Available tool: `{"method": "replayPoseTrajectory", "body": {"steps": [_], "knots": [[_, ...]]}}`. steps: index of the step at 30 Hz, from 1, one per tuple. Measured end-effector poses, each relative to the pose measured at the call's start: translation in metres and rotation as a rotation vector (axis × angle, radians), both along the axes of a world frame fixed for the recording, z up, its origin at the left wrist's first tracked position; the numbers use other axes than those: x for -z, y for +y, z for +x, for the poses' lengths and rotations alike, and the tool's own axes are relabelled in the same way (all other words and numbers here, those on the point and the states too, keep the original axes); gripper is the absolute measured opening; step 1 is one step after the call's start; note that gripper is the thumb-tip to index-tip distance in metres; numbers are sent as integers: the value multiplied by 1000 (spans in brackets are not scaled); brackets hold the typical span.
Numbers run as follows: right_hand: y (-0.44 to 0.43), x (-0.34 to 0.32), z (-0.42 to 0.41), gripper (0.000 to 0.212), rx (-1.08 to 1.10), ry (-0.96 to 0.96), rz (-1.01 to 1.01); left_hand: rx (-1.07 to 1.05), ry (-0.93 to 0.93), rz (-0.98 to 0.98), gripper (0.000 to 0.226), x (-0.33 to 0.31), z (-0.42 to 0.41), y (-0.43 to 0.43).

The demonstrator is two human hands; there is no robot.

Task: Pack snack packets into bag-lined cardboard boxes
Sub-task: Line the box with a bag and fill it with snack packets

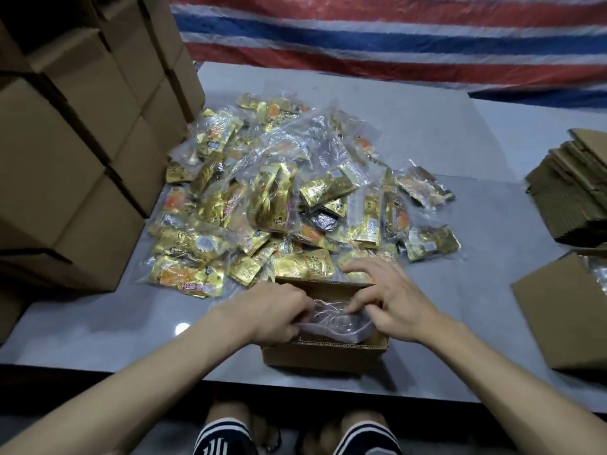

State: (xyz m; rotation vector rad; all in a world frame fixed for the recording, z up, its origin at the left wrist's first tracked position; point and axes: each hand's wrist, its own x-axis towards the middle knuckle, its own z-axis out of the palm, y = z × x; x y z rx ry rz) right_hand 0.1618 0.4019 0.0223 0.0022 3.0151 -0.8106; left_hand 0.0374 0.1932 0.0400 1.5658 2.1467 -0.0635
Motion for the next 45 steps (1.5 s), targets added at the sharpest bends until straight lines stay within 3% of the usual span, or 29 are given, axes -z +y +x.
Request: {"method": "replayPoseTrajectory", "body": {"steps": [4,6,8,11,14,17,24,27,31,36,45], "knots": [[5,1,2,48,26,-230,8,5,42,-222,38,-1,-2,12],[5,2,3,45,25,-258,17,-11,32,-322,61,1,-3,23],[3,2,3,38,49,-255,25,-56,-9,-375,68,4,-3,35],[-5,0,4,26,152,-278,-51,-153,-123,-412,59,12,1,47],[-17,-1,3,10,239,-311,-72,-214,-116,-407,53,23,5,47],[-22,0,2,21,305,-323,-12,-239,-41,-378,54,34,10,44],[-27,-2,-3,16,255,-311,118,-277,67,-319,44,32,21,36],[-29,-7,-7,19,253,-364,125,-349,107,-168,30,23,25,31],[-34,-15,-7,30,295,-448,31,-488,-87,25,41,9,28,20],[-43,-13,-2,22,387,-363,4,-364,33,-89,36,7,32,11],[-51,8,-3,17,554,-221,6,-240,97,11,32,23,29,9]]}}
